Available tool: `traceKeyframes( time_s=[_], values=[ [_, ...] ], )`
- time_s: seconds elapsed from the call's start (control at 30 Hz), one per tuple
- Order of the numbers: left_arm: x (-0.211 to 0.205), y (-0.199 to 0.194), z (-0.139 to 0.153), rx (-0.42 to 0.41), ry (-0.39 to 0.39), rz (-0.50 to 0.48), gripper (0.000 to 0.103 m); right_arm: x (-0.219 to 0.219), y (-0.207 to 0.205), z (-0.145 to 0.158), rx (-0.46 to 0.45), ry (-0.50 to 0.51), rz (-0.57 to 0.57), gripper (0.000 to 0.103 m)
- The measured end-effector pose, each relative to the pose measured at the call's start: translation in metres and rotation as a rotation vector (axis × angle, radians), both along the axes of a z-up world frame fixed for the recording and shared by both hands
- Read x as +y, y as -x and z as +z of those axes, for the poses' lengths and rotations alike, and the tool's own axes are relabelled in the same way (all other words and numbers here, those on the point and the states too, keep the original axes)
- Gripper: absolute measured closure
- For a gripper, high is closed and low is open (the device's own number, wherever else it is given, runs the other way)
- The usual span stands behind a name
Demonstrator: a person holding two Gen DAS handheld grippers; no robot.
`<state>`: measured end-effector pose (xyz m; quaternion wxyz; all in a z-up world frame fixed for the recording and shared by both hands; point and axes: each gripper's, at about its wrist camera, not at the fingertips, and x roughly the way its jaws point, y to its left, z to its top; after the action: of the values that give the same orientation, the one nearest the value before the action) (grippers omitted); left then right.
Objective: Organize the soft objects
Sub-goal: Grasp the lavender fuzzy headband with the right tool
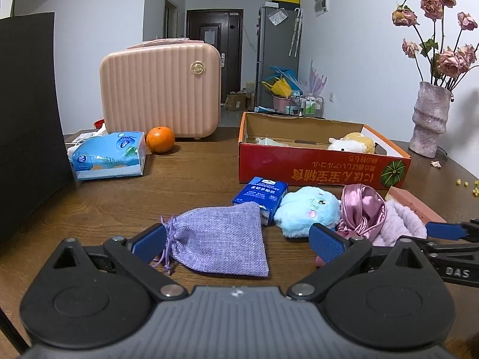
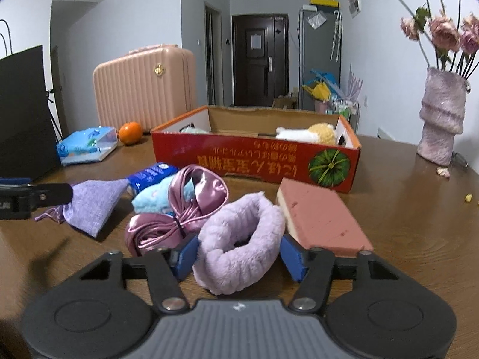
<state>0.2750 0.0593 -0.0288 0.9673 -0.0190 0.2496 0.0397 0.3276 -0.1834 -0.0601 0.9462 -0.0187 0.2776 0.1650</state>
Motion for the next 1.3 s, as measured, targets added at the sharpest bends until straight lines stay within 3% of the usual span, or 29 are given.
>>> traceKeyframes(
  time_s=[0.37,0.57,0.67,1.03,1.3],
  values=[
    [0.012,0.003,0.000,0.003,0.019,0.005,0.000,0.018,-0.022,-0.011,0.025,0.038,-0.024,0.047],
    [0.013,0.003,0.000,0.004,0.027,0.006,0.000,0.017,-0.022,-0.013,0.020,0.029,-0.027,0.071],
    [0.013,0.003,0.000,0.005,0.028,0.007,0.000,0.015,-0.019,-0.011,0.008,0.018,-0.024,0.075],
    [0.015,-0.001,-0.001,0.014,0.031,0.017,0.000,-0.009,0.001,0.012,-0.131,-0.061,-0.088,0.076],
    [0.024,-0.017,0.002,0.042,-0.001,0.034,0.000,-0.024,0.003,0.020,-0.160,-0.102,-0.128,0.076]
  ],
)
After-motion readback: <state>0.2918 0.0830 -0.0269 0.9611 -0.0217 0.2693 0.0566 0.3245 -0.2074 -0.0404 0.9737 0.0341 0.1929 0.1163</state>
